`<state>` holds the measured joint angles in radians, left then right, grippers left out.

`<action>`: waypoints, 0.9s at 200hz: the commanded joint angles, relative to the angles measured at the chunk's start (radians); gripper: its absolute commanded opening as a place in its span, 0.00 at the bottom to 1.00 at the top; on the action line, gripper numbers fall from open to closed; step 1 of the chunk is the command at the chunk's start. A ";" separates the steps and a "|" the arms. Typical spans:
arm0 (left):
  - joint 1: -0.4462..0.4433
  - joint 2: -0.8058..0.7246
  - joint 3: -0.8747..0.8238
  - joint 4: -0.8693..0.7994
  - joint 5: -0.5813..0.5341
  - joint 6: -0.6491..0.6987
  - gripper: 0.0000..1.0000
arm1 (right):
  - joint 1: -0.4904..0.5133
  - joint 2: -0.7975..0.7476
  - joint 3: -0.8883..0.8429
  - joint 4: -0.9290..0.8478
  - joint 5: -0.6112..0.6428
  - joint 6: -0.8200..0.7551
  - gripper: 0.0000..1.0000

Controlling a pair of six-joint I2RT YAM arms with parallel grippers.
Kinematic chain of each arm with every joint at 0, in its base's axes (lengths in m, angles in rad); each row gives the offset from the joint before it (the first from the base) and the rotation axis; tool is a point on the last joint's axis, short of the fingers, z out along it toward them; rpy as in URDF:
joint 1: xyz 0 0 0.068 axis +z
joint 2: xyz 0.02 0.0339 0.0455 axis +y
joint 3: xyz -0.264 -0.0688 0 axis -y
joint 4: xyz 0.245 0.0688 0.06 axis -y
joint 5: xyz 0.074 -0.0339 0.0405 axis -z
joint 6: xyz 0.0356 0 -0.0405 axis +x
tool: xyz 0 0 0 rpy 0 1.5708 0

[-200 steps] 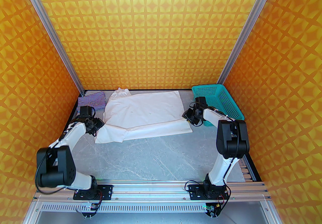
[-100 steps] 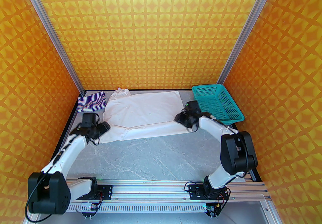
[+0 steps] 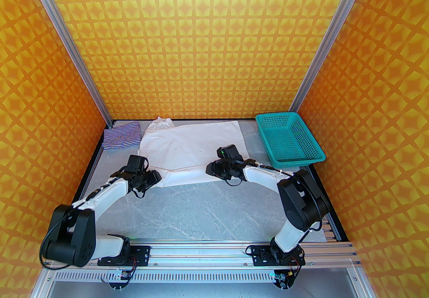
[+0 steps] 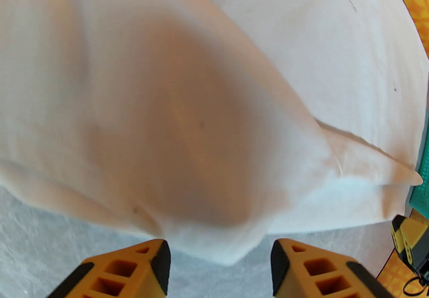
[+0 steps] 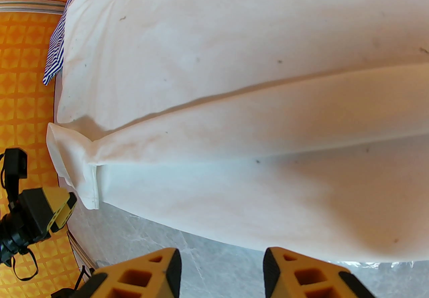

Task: Fold and stack the mixed laundry pile

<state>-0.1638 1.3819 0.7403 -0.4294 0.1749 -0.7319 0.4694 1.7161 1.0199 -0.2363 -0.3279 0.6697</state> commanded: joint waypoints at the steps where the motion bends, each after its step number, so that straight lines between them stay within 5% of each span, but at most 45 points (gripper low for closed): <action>1: 0.048 -0.043 0.019 -0.032 -0.041 0.055 0.57 | -0.025 -0.015 0.040 -0.122 0.109 -0.055 0.45; 54: 0.315 -0.114 -0.062 -0.059 -0.009 0.146 0.59 | -0.193 -0.071 -0.029 -0.208 0.154 -0.131 0.45; 97: 0.387 0.024 -0.075 0.056 0.064 0.098 0.63 | -0.279 -0.050 -0.040 -0.217 0.138 -0.153 0.46; 127: 0.392 0.119 -0.059 0.145 0.069 0.054 0.48 | -0.325 -0.002 -0.040 -0.212 0.147 -0.160 0.45; 157: 0.438 0.136 -0.024 0.153 0.064 0.069 0.13 | -0.355 0.048 -0.030 -0.201 0.123 -0.162 0.45; 180: 0.473 0.087 0.020 0.076 0.063 0.121 0.03 | -0.362 0.069 -0.012 -0.209 0.122 -0.166 0.45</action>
<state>0.2710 1.5112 0.7013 -0.3115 0.2340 -0.6563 0.1108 1.7500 0.9901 -0.4335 -0.2123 0.5243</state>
